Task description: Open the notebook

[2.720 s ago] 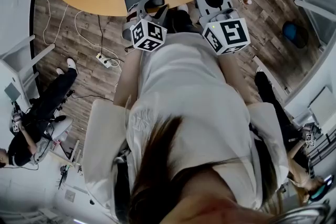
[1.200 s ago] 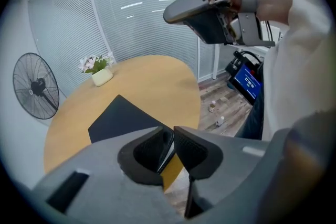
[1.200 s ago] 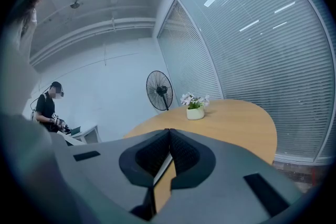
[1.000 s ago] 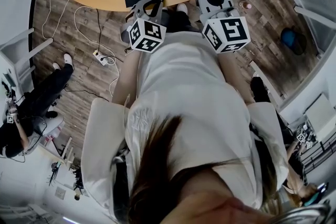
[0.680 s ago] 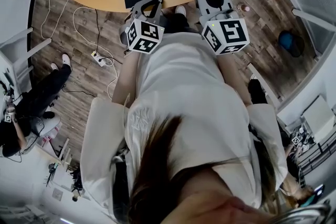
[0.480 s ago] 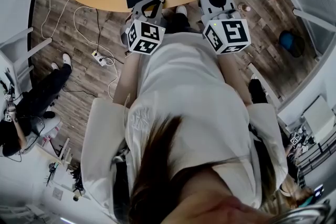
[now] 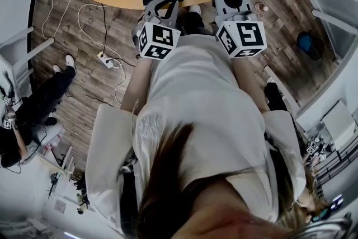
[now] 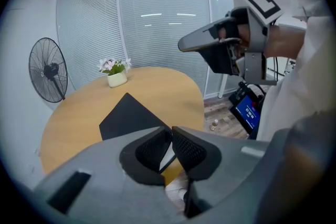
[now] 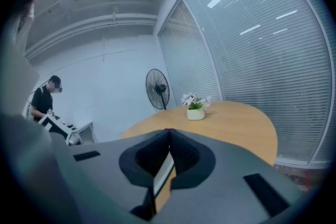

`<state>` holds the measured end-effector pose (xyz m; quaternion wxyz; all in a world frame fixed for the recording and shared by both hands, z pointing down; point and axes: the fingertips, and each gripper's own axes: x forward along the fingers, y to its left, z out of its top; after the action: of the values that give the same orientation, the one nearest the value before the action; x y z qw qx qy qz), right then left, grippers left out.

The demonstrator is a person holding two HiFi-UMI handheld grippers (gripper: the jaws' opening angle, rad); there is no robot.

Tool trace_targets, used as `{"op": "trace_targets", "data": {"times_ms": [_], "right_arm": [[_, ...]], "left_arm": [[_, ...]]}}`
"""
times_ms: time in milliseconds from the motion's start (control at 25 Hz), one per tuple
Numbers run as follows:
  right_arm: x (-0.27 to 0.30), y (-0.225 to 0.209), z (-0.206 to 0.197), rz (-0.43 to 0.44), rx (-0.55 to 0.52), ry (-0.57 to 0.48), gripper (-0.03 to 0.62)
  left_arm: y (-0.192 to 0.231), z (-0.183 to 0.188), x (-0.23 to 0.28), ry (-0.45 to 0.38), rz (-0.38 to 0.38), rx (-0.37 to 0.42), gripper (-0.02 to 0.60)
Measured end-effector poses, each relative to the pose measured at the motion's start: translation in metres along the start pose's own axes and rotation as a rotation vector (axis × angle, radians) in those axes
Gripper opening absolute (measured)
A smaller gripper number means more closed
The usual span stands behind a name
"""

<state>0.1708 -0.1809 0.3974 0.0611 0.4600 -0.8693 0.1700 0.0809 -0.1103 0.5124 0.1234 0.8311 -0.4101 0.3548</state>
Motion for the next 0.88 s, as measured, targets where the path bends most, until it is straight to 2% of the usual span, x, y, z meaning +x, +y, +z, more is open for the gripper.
{"op": "trace_targets", "data": {"times_ms": [600, 880], "right_arm": [[0.006, 0.047, -0.004, -0.06, 0.004, 0.006, 0.002], [0.01, 0.058, 0.0, -0.077, 0.018, -0.006, 0.002]], "left_arm": [[0.023, 0.003, -0.039, -0.121, -0.052, -0.085, 0.044], [0.034, 0.004, -0.051, -0.15, -0.069, -0.101, 0.041]]}}
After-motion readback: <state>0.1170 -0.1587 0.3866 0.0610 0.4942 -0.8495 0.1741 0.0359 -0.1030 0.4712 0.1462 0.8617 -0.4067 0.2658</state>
